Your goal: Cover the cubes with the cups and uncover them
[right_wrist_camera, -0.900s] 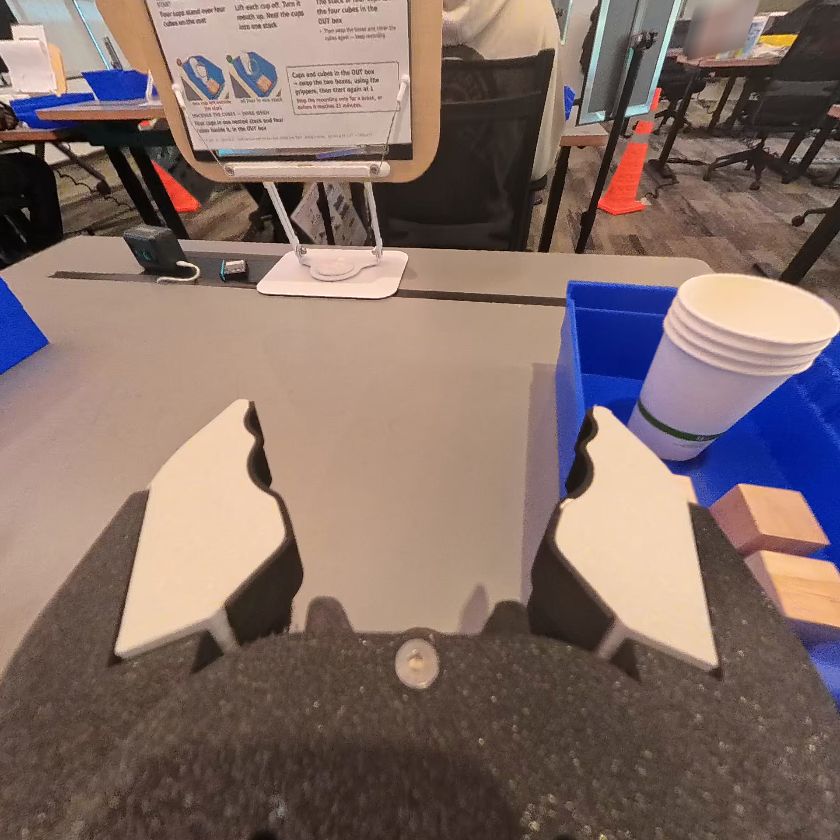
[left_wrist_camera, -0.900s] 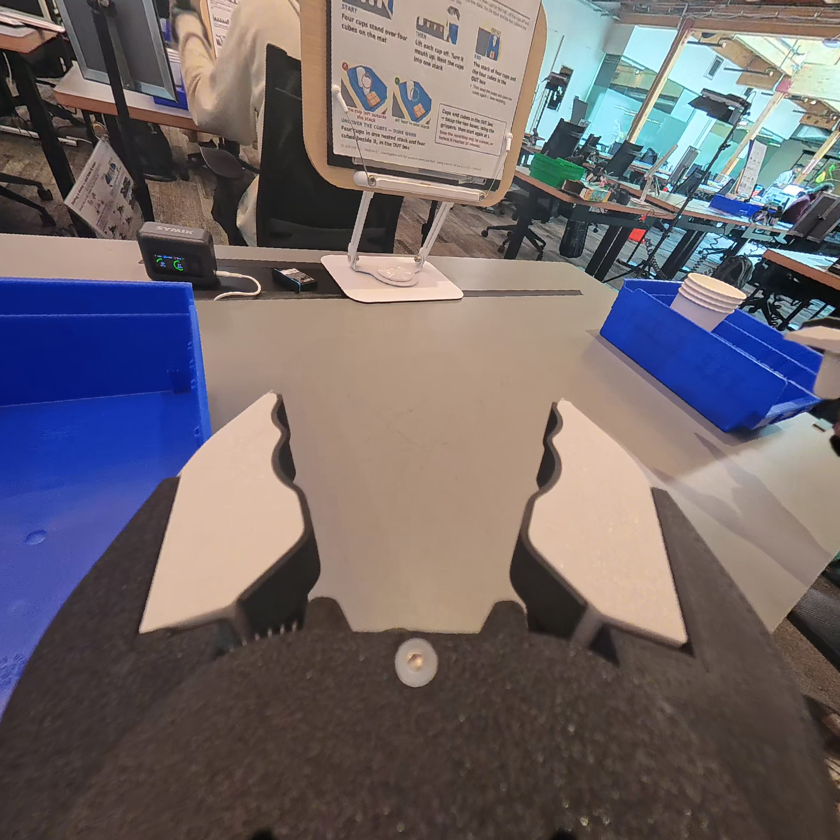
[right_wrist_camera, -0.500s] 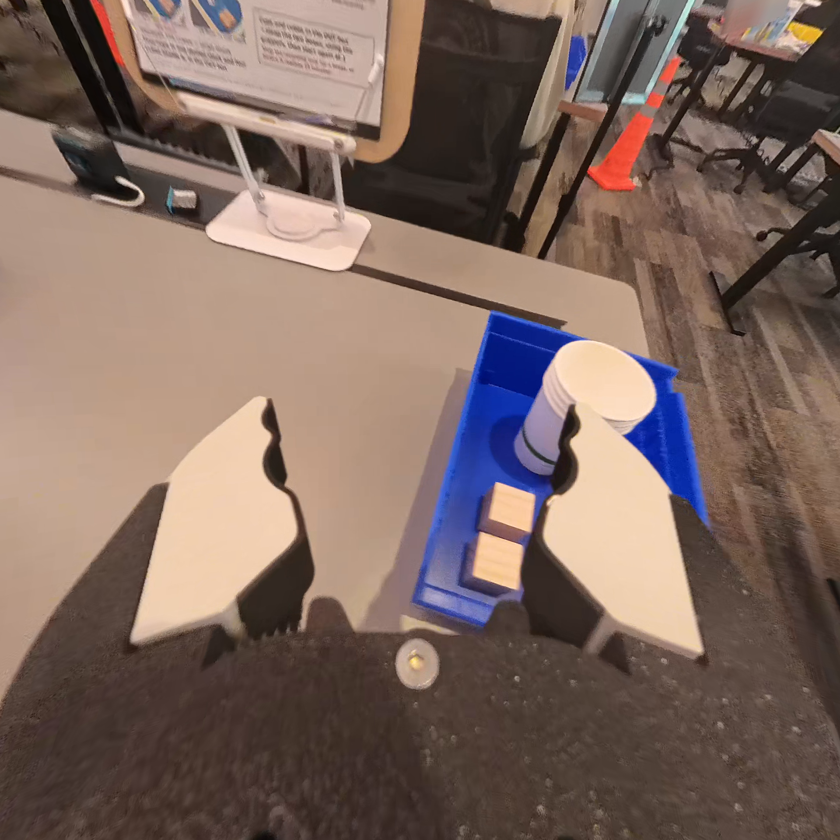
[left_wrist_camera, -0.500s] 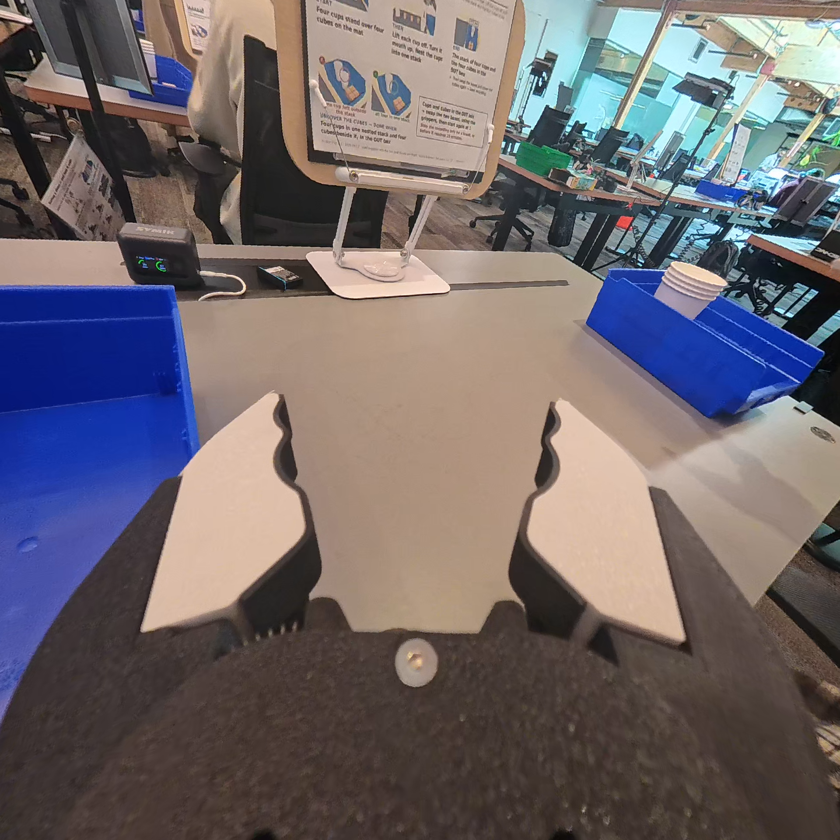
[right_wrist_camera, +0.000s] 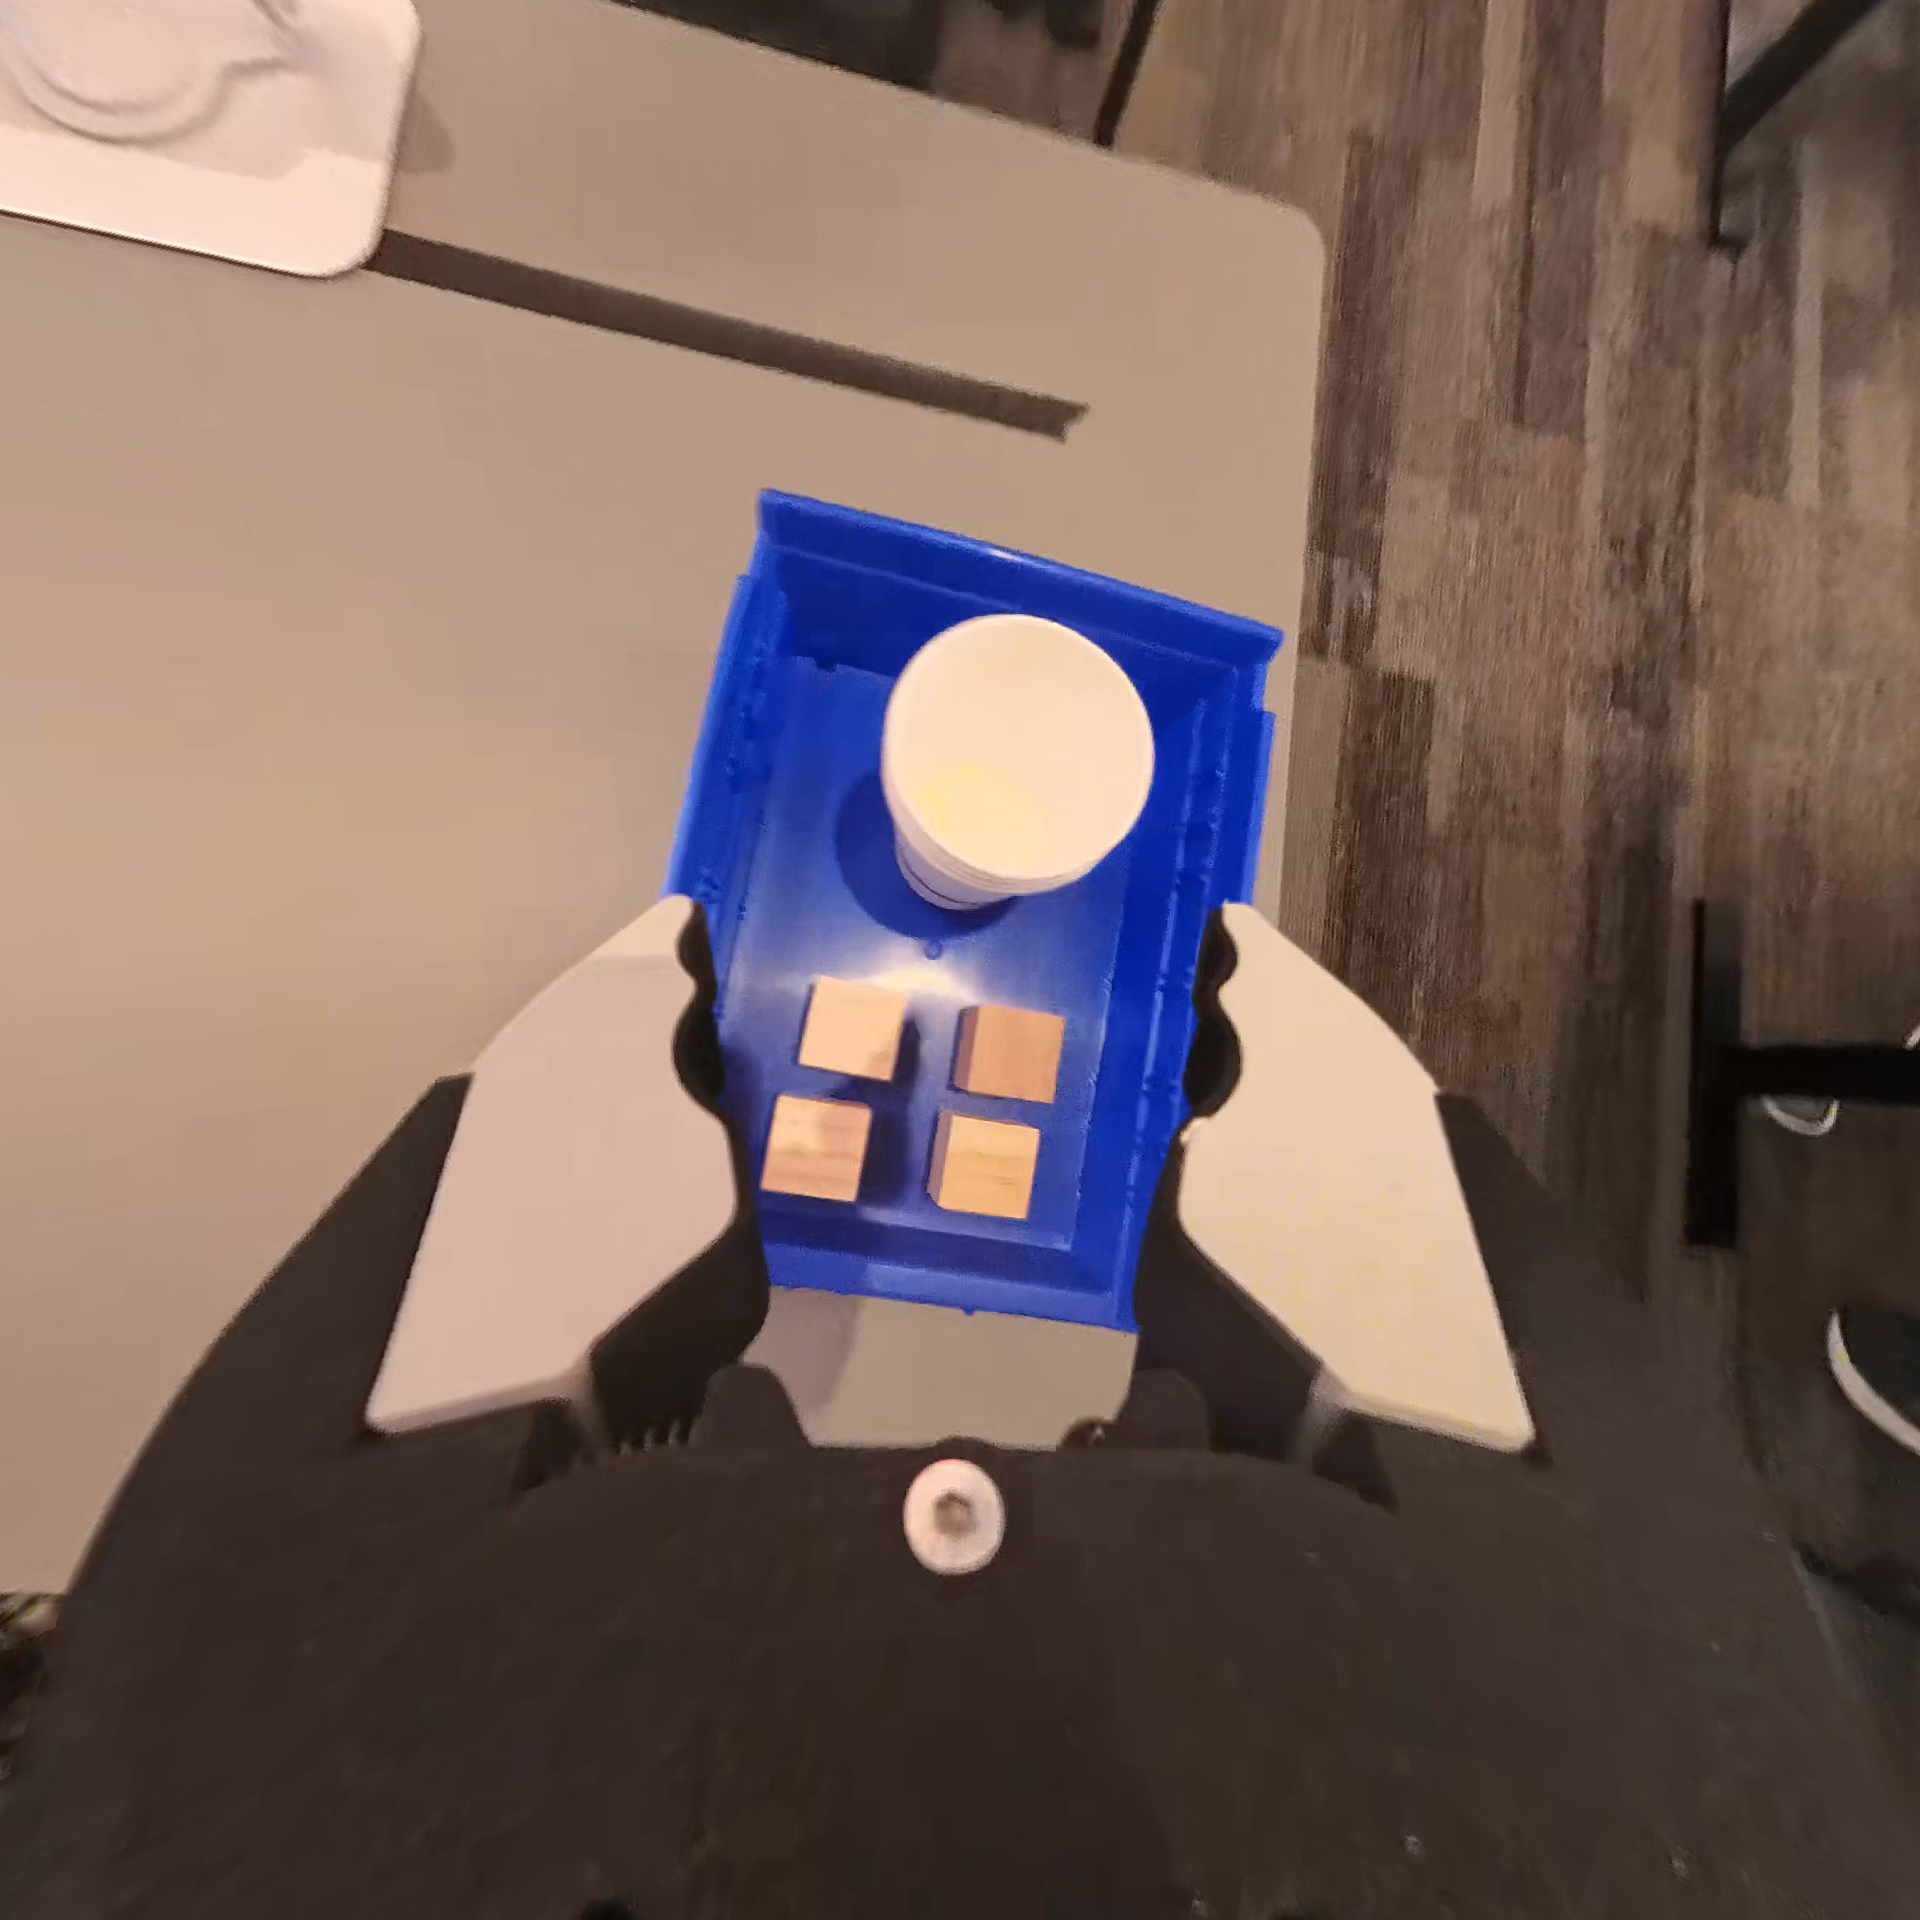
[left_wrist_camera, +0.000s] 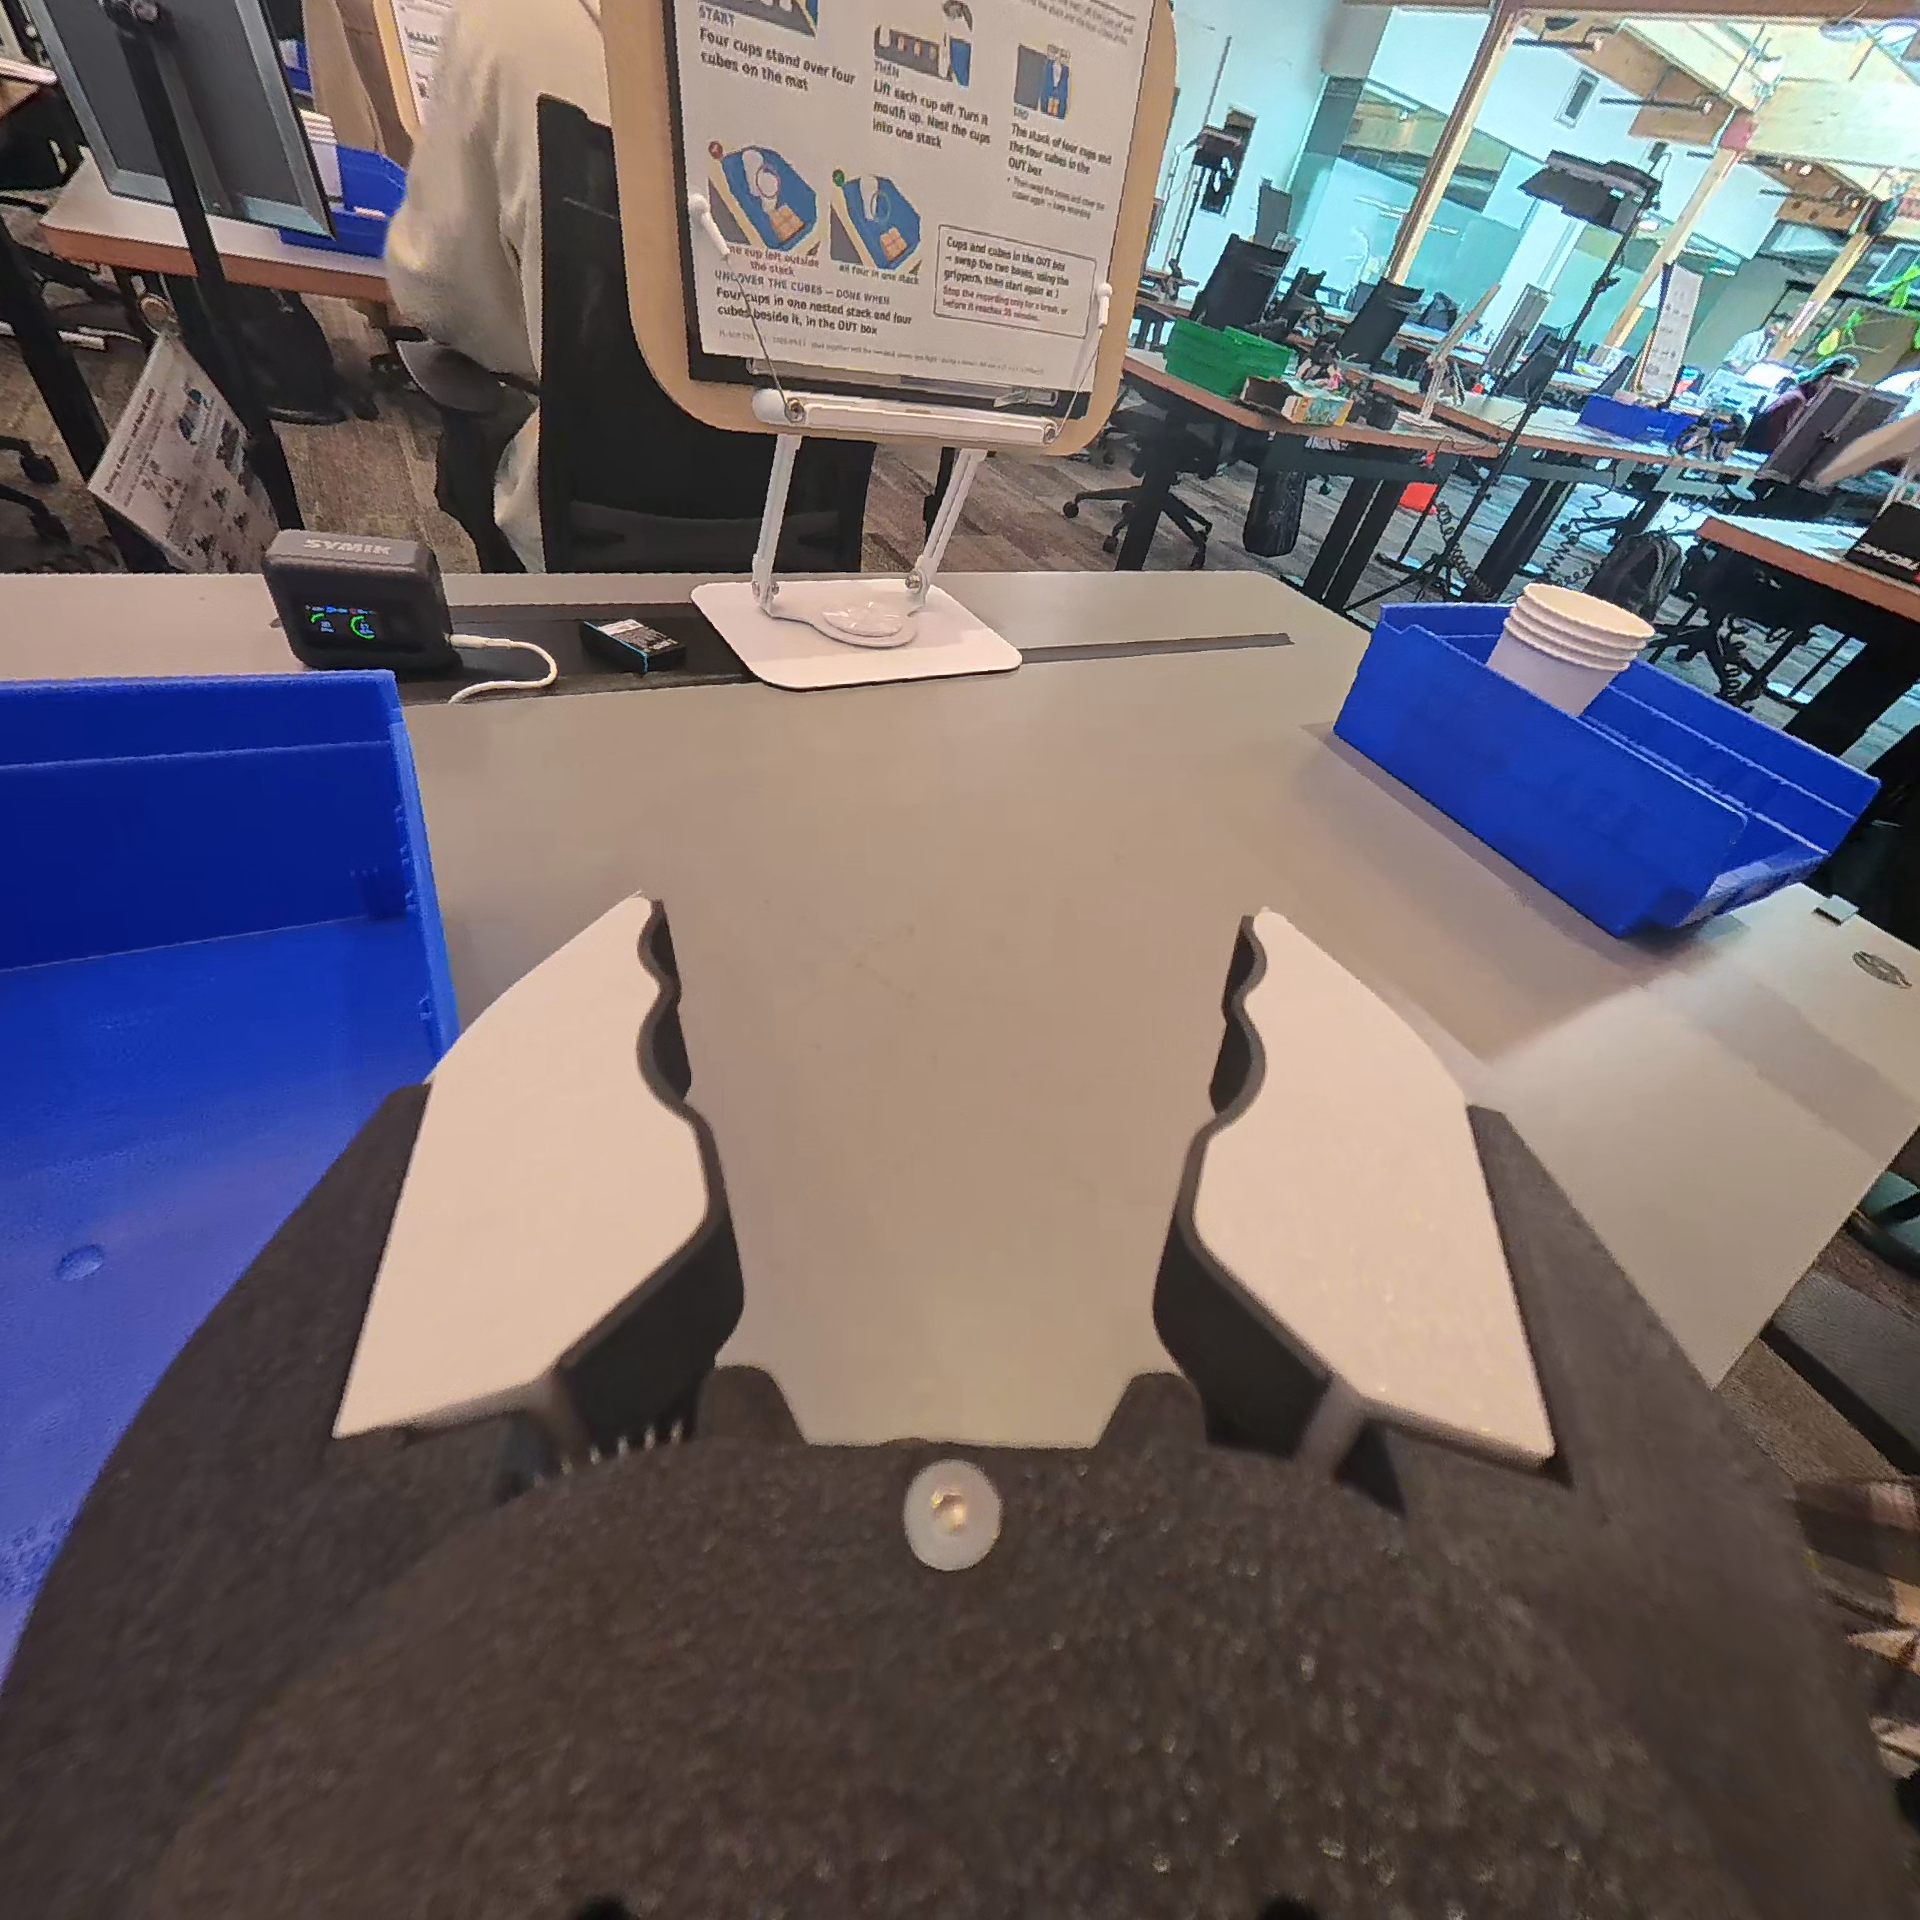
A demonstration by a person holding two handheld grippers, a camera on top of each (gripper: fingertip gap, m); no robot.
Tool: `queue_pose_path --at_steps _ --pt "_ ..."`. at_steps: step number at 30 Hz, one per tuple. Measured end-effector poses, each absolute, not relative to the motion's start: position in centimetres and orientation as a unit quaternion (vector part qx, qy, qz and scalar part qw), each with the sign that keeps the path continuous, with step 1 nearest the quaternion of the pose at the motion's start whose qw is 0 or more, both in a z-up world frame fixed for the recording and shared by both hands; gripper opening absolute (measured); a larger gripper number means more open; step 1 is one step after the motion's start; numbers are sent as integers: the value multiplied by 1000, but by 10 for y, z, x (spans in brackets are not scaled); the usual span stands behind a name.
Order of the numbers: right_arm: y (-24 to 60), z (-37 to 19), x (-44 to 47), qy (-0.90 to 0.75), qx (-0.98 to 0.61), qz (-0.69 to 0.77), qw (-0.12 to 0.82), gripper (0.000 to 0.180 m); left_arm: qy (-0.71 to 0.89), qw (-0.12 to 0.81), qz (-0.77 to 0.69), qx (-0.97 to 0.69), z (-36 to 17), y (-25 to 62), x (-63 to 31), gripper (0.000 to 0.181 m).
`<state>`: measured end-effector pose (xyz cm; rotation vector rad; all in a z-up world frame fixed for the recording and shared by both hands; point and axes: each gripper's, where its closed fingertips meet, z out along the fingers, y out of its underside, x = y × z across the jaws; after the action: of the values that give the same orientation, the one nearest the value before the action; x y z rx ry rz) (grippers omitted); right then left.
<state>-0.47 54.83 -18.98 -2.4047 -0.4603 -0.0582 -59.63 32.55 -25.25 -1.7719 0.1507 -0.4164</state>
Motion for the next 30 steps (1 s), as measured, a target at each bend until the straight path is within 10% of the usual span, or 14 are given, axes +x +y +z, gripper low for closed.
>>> queue_pose_path --at_steps 30 --pt "615 -309 38 18 -997 41 69 62 60 615 -172 -768 -260 335 -621 93"
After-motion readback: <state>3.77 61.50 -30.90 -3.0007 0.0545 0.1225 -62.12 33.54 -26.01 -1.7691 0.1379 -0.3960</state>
